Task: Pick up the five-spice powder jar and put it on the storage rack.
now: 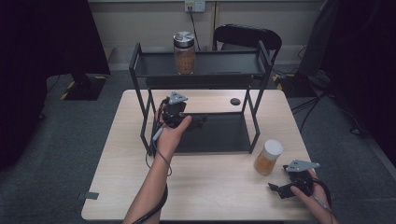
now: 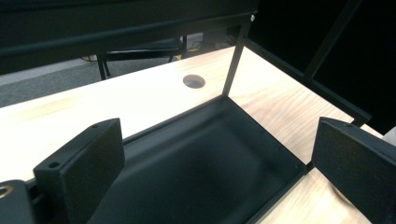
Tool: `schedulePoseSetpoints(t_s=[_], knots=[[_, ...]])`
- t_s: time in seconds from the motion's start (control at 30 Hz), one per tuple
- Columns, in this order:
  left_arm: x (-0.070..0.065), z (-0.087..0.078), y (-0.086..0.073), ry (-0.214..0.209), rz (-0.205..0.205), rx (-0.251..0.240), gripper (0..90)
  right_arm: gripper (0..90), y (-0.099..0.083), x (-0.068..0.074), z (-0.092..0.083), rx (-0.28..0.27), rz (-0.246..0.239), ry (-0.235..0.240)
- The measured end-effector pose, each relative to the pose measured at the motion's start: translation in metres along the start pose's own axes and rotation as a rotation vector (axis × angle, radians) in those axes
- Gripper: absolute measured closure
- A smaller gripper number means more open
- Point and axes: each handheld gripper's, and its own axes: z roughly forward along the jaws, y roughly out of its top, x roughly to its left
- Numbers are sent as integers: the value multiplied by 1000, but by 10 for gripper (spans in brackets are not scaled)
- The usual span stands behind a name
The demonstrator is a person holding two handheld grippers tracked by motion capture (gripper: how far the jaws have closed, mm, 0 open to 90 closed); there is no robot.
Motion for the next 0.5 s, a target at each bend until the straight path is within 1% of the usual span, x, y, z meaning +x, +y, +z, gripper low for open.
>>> schedulePoseSetpoints(t_s=[0.23, 0.37, 0.5], knots=[[2, 3, -10, 1, -3, 11, 24, 0, 0, 0, 0, 0, 0, 0], [3, 4, -17, -1, -15, 11, 24, 0, 0, 0, 0, 0, 0, 0], [3, 6, -25, -7, -23, 27, 24, 0, 0, 0, 0, 0, 0, 0]])
